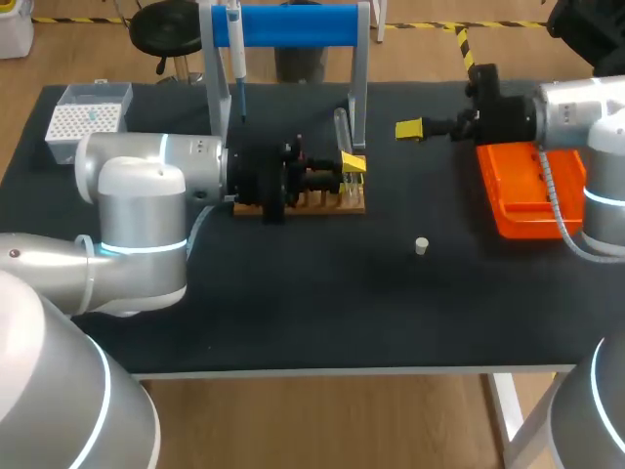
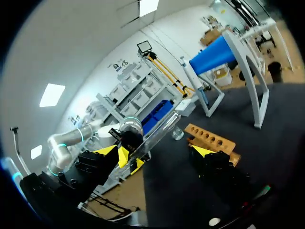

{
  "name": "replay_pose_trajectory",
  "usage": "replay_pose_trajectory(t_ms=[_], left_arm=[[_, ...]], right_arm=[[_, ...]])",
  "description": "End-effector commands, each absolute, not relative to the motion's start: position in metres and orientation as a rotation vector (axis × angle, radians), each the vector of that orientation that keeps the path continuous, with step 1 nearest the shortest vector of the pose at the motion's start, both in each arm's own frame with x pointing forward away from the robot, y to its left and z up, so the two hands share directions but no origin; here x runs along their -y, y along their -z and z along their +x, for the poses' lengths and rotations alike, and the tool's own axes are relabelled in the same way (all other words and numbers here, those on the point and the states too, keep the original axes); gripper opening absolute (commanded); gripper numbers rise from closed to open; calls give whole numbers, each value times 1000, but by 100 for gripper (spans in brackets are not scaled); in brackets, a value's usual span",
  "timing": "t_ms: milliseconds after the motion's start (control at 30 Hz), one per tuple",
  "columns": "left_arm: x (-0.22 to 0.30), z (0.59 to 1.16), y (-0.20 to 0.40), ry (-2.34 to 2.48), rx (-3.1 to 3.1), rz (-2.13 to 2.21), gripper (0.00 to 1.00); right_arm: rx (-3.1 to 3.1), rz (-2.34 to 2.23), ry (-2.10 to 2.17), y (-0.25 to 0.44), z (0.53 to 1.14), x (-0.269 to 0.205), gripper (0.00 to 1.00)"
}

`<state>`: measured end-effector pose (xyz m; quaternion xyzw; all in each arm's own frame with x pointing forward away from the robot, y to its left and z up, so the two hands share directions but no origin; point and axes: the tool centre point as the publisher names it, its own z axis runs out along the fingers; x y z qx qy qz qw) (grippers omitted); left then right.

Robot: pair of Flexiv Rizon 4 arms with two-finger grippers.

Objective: Invert the test tube, pick up the pipette, mount the tip to pipette, aspirate from beaker and dispense into the tube, eject the tip, return the pipette, and cap with the stopper.

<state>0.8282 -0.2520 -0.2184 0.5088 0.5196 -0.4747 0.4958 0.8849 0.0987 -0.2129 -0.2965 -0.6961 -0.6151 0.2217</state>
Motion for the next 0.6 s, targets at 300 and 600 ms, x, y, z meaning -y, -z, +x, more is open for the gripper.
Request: replay_pose_trajectory(t_ms=[300,600], left_arm=[[251,828,217,1150,-1259,1236,0],[231,832,193,1387,-1487,1096,0]], right_arm=[[2765,-23,2164,224,875,-112,100],[2840,51,2134,236,875,-110,100]])
